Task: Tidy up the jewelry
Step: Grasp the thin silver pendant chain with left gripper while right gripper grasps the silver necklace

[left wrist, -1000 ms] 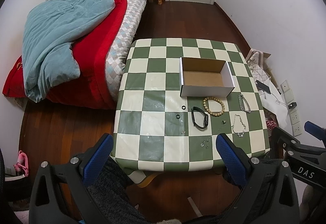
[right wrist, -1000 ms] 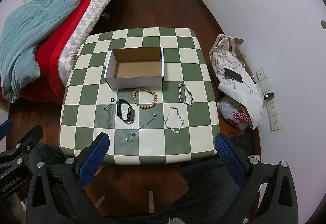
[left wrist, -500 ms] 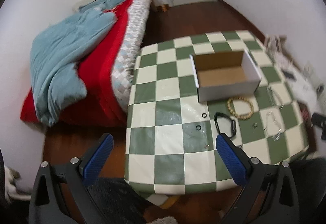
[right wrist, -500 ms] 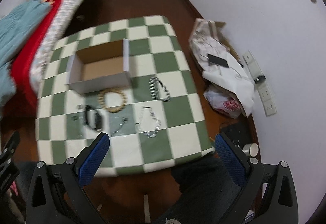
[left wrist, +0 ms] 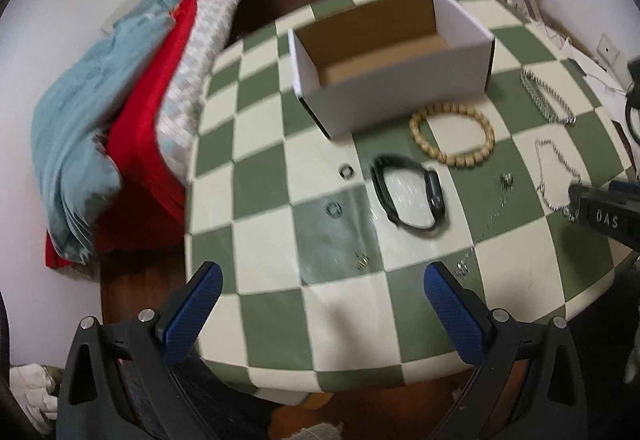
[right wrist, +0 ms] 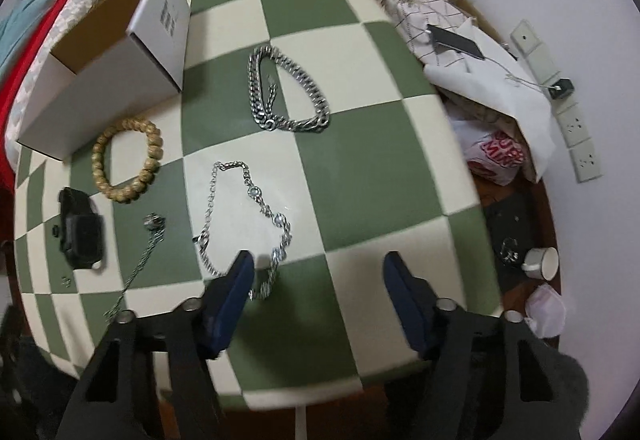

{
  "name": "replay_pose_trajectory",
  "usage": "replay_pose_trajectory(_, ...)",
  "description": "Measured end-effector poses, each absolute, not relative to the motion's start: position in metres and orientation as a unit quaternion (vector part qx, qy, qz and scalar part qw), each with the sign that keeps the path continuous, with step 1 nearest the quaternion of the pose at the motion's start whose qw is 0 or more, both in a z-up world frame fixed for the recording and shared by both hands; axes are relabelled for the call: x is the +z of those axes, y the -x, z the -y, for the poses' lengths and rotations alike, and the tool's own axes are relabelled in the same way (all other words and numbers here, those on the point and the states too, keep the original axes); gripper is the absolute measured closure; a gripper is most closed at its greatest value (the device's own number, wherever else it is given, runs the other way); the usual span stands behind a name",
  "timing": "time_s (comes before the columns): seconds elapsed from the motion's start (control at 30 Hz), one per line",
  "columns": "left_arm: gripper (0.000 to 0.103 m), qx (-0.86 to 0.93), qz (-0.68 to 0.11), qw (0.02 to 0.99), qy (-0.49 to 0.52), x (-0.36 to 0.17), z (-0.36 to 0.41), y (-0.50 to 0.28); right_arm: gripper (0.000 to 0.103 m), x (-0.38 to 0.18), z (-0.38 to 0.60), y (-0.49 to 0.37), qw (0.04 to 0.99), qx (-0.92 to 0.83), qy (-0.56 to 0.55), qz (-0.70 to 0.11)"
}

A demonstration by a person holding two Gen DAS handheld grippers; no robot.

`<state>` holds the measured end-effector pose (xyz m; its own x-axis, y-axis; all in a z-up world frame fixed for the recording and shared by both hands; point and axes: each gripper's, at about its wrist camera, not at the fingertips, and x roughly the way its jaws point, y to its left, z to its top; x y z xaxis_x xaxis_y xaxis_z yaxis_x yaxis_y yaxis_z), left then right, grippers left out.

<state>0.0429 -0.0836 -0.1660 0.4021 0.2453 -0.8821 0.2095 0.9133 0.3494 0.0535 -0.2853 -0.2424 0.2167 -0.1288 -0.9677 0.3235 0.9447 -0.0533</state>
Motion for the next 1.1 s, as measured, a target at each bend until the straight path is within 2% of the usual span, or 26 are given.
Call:
replay_pose_trajectory(0.07, 0.0, 0.005, -0.562, 0.804, -0.194, -0.174, 0.085, -0.043, 0.056, -0.242, 0.279, -0.056, 0.787, -0.13, -0.07, -0.599)
replay_pose_trajectory(0.13, 0.001, -0.005, -0.576, 0.797, -0.179, -0.182, 0.084, -0.041, 0.077, -0.241, 0.274, -0.056, 0.796, -0.119, -0.058, -0.591)
replay_pose_trajectory(0.17, 0.001, -0.005, -0.581, 0.795, -0.177, -0.185, 0.084, -0.04, 0.096, -0.241, 0.272, -0.055, 0.797, -0.114, -0.05, -0.591)
replay_pose_trajectory(0.4, 0.001, -0.013, -0.604, 0.784, -0.139, -0.198, 0.087, -0.026, 0.098, -0.233, 0.295, -0.041, 0.794, -0.091, -0.092, -0.594)
replay_pose_trajectory(0.67, 0.002, -0.077, -0.557, 0.81, -0.168, -0.19, 0.156, -0.041, 0.103, -0.223, 0.332, -0.03, 0.798, -0.086, -0.144, -0.579)
replay_pose_trajectory(0.73, 0.01, -0.083, -0.554, 0.811, -0.168, -0.194, 0.168, -0.052, 0.103, -0.221, 0.337, -0.029, 0.799, -0.088, -0.146, -0.577)
replay_pose_trajectory(0.77, 0.018, -0.085, -0.556, 0.81, -0.165, -0.196, 0.171, -0.055, 0.103, -0.221, 0.338, -0.029, 0.8, -0.088, -0.147, -0.576)
replay_pose_trajectory(0.97, 0.028, -0.096, -0.56, 0.808, -0.154, -0.209, 0.186, -0.07, 0.103, -0.222, 0.339, -0.03, 0.806, -0.094, -0.136, -0.568)
replay_pose_trajectory(1.03, 0.035, -0.1, -0.562, 0.807, -0.153, -0.215, 0.19, -0.072, 0.103, -0.223, 0.34, -0.03, 0.808, -0.096, -0.134, -0.566)
replay_pose_trajectory(1.1, 0.06, -0.104, -0.565, 0.803, -0.158, -0.222, 0.192, -0.074, 0.103, -0.227, 0.341, -0.03, 0.808, -0.098, -0.135, -0.565)
